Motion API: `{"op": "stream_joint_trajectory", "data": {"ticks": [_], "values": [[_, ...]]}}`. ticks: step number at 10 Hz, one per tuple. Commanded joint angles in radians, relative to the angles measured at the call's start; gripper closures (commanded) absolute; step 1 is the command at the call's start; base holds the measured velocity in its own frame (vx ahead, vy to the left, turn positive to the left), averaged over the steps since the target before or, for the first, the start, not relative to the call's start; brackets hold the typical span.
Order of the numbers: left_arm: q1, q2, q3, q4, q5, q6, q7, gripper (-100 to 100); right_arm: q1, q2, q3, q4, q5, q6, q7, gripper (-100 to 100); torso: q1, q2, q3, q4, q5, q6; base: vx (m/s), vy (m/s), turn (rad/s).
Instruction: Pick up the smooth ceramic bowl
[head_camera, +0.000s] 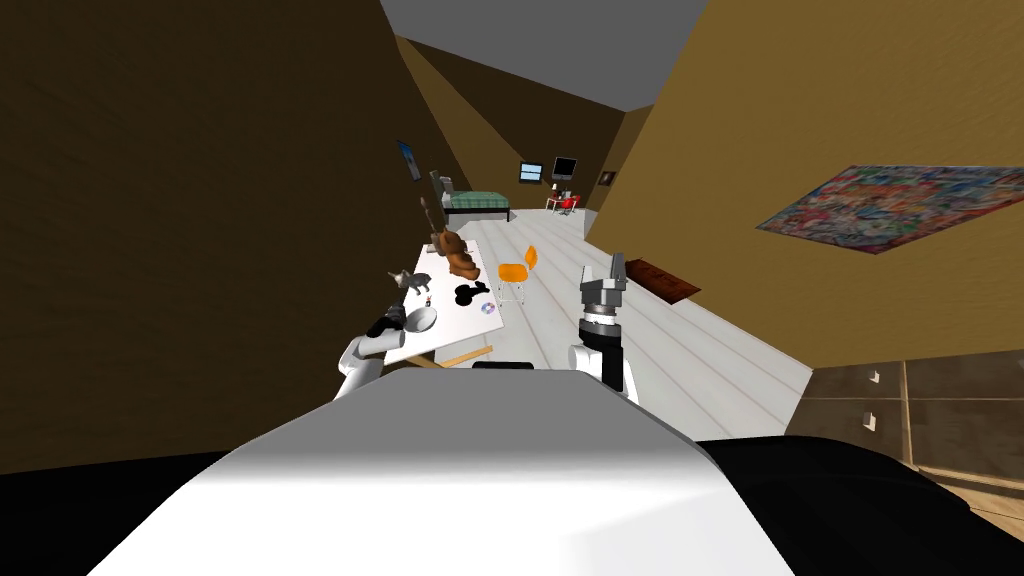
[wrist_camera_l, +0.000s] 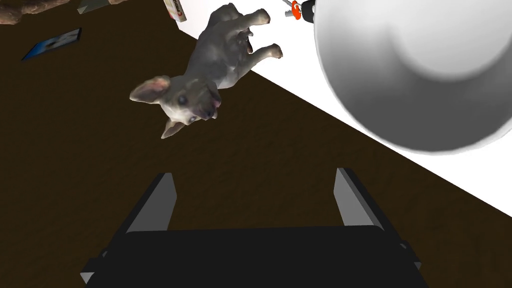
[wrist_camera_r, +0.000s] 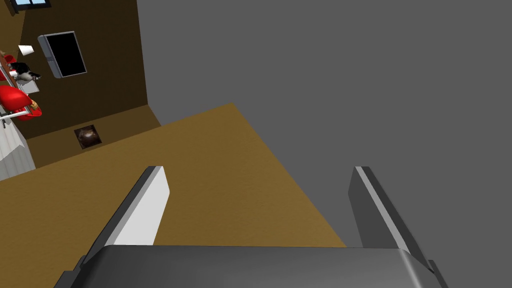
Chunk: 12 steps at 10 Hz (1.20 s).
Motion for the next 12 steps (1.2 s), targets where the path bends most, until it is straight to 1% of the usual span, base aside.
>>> {"op": "stream_joint_trajectory", "data": {"ticks": [1,2,3,4,5,8,9,12], "values": [[-0.02,0.008,0.013,0.048,0.009,0.042,0.006,-100,0.0,0.0,0.0,0.0,0.0,0.0,0.0,0,0.0,0.0,0.0,0.0,0.0,0.0,0.004,-0.012,-0.044],[-0.034,0.014,0.023,0.082,0.016,0.067,0.01,-100,0.0,0.0,0.0,0.0,0.0,0.0,0.0,0,0.0,0.0,0.0,0.0,0.0,0.0,0.006,-0.019,-0.077],[-0.034,0.014,0.023,0.089,0.016,0.074,0.01,-100,0.0,0.0,0.0,0.0,0.0,0.0,0.0,0,0.0,0.0,0.0,0.0,0.0,0.0,0.006,-0.016,-0.035],[-0.048,0.019,0.033,0.122,0.023,0.106,0.015,-100,0.0,0.0,0.0,0.0,0.0,0.0,0.0,0,0.0,0.0,0.0,0.0,0.0,0.0,0.003,-0.02,-0.045],[-0.048,0.019,0.033,0.129,0.023,0.106,0.015,-100,0.0,0.0,0.0,0.0,0.0,0.0,0.0,0,-0.001,0.0,0.0,0.0,0.0,0.0,0.001,-0.015,-0.021],[-0.086,0.036,0.058,0.237,0.044,0.191,0.029,-100,0.0,0.0,0.0,0.0,0.0,0.0,0.0,0,-0.001,0.0,0.0,0.0,0.0,0.0,0.003,-0.022,-0.061],[-0.086,0.036,0.058,0.239,0.044,0.193,0.029,-100,0.0,0.0,0.0,0.0,0.0,0.0,0.0,0,-0.001,0.0,0.0,0.0,0.0,0.0,0.006,-0.022,-0.017],[-0.118,0.054,0.076,0.335,0.064,0.265,0.045,-100,0.0,0.0,0.0,0.0,0.0,0.0,0.0,0,0.0,-0.001,0.0,0.0,0.0,0.0,0.017,-0.019,-0.05]]}}
